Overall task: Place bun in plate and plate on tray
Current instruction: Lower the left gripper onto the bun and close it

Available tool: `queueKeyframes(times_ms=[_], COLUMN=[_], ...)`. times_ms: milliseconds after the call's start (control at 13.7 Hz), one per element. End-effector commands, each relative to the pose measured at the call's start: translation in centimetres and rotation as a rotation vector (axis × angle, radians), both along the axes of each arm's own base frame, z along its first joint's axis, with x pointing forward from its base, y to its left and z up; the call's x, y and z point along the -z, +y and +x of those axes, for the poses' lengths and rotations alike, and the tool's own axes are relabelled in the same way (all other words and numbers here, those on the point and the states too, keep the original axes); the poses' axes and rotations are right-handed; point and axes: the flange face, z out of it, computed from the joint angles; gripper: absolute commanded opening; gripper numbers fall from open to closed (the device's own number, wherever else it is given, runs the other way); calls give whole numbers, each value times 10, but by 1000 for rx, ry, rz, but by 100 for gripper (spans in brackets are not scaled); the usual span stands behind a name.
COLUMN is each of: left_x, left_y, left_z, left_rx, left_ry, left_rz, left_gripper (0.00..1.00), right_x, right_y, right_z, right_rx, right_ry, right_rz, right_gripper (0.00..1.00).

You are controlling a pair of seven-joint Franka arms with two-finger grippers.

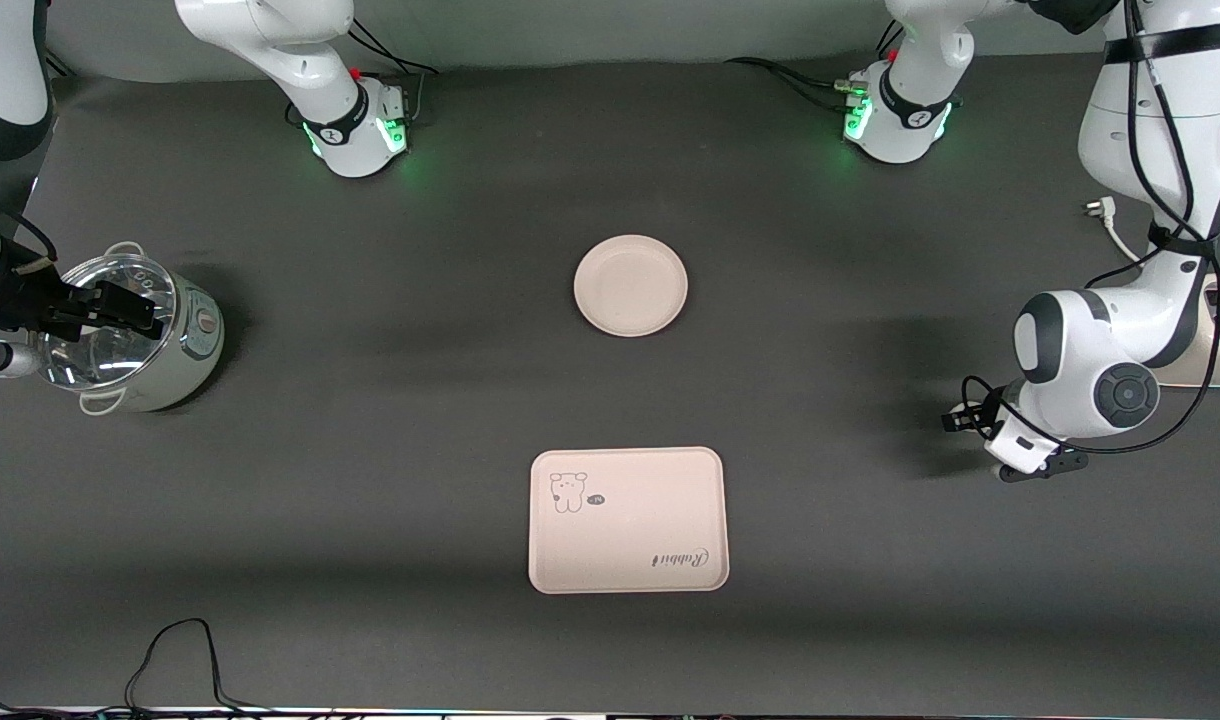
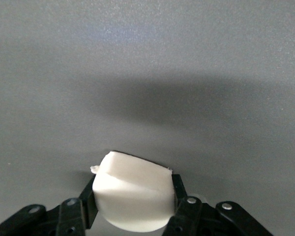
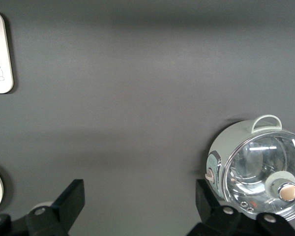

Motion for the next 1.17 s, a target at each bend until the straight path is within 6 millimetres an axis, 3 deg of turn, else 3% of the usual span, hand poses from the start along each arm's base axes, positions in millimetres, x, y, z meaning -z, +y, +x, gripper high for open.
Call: queueKeyframes(times_ms=[0,365,584,730,876,1021,1094], left_x=[-18,-149,-241,-290,-322,-335,-339], left_y=[0,2,-7,-16,-35,-82,-118], left_z=[-3,-25,-49,-69,-83,-93,-96], left_rx=[-17,-12,-4,10,38,65,50], left_ry=[50,123,92,69,46,31,18], left_rz=[2,18,25,29,36,42,63], left_gripper=[60,59,58,58,59,60,60], right_x=[-5,-5,-5,-5,-5,-5,-5], right_y=[0,-2,-2,-2,-2,-2,-2], right_z=[-3,-3,-3,-3,-3,-3,-3], right_rx=[-19,-16,-16,-16,-16,-14,-16], right_ry=[-13,-12,-12,-12,-12,-12,-12], right_rz=[-10,-10,-10,-10,-10,-10,-10], right_gripper=[100,100,100,100,100,100,100])
